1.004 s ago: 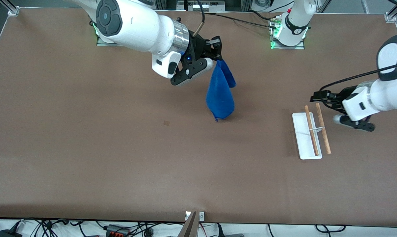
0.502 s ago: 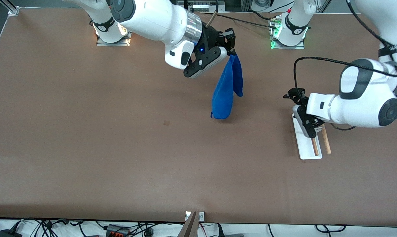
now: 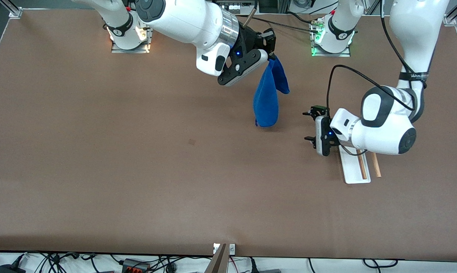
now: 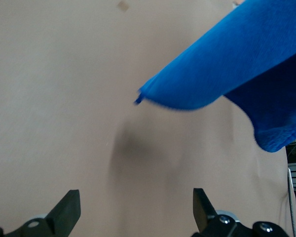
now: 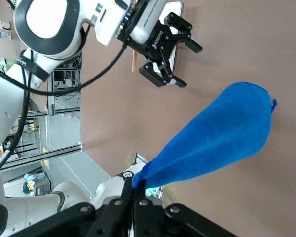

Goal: Pass towel and hang on rack
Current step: 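Grasp the hanging towel with the left gripper below the right gripper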

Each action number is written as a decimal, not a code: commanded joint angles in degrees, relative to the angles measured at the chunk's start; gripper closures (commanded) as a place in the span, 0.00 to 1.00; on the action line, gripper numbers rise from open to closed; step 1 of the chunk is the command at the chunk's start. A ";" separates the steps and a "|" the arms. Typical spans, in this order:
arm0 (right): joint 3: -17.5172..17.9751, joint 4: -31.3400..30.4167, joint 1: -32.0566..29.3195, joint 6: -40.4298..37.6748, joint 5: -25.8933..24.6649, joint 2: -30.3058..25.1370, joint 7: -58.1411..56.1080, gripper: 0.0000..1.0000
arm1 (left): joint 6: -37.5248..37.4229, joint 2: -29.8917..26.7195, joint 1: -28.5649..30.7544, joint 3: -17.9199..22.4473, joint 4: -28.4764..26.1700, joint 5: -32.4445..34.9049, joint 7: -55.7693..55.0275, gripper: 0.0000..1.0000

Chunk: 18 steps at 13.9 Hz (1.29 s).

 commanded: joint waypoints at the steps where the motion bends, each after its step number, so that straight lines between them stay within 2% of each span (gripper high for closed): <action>1: 0.00 0.48 0.33 0.30 -0.57 0.09 1.00 1.00 | 1.38 -4.22 1.25 -2.43 -5.34 -3.12 3.88 0.00; 3: 0.00 0.48 0.33 0.30 -0.57 0.09 1.00 1.00 | 1.03 -7.57 1.25 -2.52 -8.07 -3.13 3.96 0.00; 5: 0.00 0.39 0.33 0.30 -0.75 0.09 1.00 1.00 | 0.24 -8.63 1.25 -2.61 -9.48 -3.30 5.45 0.00; 8: 0.00 0.39 0.42 0.03 -2.15 0.09 1.00 1.00 | 0.23 -12.93 0.29 -2.78 -12.73 -6.63 5.46 0.00; 10: 0.00 0.30 0.33 0.03 -2.15 0.09 1.00 1.00 | 1.02 -14.43 0.72 -6.28 -14.23 -8.39 5.55 0.00; 12: 0.00 0.30 0.33 0.12 -2.15 0.09 1.00 1.00 | 3.74 -15.84 0.12 -7.18 -16.16 -8.57 5.55 0.00; 14: 0.00 0.30 0.33 0.21 -2.15 0.18 1.00 1.00 | 7.33 -15.93 0.63 -11.55 -17.56 -8.84 5.54 0.01; 16: 0.00 0.30 0.33 0.12 -2.15 0.18 1.00 1.00 | 10.16 -15.58 0.38 -12.28 -18.01 -8.84 5.63 0.05; 18: 0.00 0.30 0.33 0.12 -2.15 0.18 1.00 1.00 | 12.88 -15.40 -0.85 -13.41 -17.58 -8.84 5.63 0.18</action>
